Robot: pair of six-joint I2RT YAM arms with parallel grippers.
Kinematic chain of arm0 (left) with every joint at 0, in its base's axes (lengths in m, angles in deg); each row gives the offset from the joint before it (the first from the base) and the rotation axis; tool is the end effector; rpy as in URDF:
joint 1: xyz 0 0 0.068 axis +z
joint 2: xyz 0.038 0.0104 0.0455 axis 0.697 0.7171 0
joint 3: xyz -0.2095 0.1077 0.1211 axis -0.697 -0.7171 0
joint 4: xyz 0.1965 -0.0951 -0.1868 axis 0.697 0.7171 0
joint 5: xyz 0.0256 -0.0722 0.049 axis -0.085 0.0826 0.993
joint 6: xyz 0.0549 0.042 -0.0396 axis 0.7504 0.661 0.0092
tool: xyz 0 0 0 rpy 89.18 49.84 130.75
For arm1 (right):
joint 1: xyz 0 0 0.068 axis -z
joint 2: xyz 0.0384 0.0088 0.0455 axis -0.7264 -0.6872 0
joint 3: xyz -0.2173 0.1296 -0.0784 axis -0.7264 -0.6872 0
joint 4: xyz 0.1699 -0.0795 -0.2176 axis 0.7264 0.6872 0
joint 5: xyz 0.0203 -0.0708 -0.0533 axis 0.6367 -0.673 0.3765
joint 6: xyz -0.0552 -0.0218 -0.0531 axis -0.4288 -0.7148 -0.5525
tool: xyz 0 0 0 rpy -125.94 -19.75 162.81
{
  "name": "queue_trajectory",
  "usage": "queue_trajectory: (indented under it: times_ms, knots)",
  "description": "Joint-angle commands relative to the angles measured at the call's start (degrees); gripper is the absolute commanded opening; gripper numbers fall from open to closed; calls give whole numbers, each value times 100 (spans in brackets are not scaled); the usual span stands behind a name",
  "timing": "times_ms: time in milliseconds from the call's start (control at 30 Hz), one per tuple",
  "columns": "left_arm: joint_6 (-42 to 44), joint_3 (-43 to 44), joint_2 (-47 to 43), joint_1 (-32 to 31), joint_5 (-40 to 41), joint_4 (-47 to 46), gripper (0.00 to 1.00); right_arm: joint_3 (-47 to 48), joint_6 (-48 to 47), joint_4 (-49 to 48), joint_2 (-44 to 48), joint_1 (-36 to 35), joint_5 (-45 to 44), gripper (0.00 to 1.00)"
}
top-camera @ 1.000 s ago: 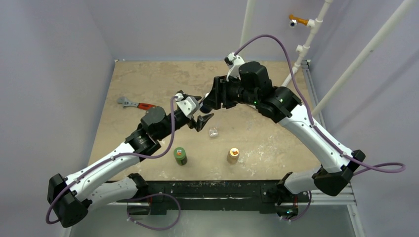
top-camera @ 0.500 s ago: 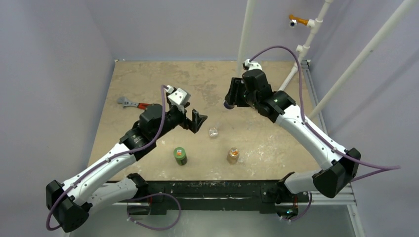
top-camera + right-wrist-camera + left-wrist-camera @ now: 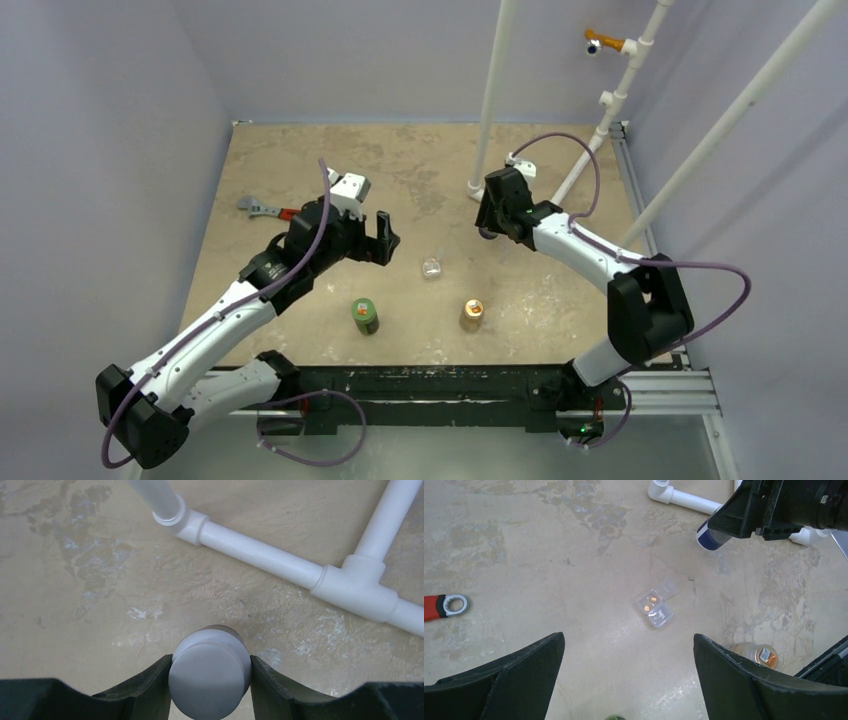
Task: Sort the pills into containers
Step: Place the pill bottle at the center of the board.
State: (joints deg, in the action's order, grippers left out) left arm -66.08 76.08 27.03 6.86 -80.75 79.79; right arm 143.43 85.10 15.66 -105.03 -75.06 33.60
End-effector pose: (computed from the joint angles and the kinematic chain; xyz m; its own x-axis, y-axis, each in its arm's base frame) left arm 0.2272 -0.1660 0.3001 -0.4830 -0.0425 -0.8746 0.4078 0.8729 -0.2677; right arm 0.3425 0.1593 0.2087 -0.6492 0.2516 -0.7178 0.1544 0.9677 0.1995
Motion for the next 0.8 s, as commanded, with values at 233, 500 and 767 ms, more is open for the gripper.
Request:
queue_trajectory:
  times_ms: [233,500,767]
  knots:
    - [-318,451,366,314,-580,143,100,-79,119,-978,-740,218,-349,14]
    - [-410,468,596,374,-792,91,100,-105,-8,-1087,-869,237,-418,51]
    - [-546,577,923,435,-1086,-52,100,26,-44,-783,-618,237,-265,87]
